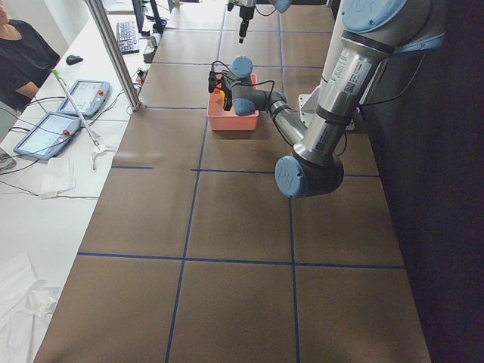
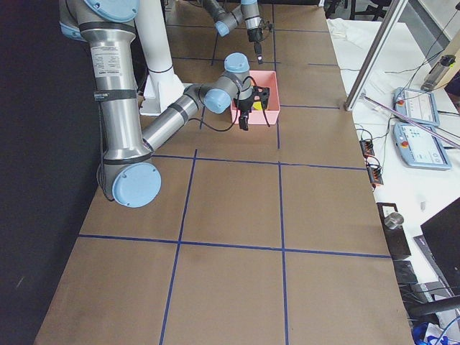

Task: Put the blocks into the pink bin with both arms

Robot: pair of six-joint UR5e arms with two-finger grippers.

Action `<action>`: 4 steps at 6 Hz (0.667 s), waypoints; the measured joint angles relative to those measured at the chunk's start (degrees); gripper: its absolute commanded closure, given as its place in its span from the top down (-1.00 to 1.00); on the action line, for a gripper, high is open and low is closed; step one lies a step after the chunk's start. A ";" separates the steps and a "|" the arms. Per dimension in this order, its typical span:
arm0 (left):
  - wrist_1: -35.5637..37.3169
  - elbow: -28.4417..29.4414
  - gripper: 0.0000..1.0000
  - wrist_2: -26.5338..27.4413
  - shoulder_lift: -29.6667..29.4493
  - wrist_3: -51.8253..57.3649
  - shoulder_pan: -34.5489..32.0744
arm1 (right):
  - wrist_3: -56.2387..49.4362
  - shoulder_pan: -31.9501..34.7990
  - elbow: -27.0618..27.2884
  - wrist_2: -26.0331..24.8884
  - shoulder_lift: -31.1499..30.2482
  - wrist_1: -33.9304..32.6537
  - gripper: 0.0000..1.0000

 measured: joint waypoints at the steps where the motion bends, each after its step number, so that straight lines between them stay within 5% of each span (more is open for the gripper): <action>1: 0.00 -0.68 1.00 -7.21 5.13 7.27 -6.18 | -6.96 5.02 -0.53 3.69 -2.24 -0.29 1.00; 4: -0.02 -0.69 0.99 -24.87 22.74 39.36 -29.22 | -29.60 20.72 -4.77 12.72 -8.70 -0.60 1.00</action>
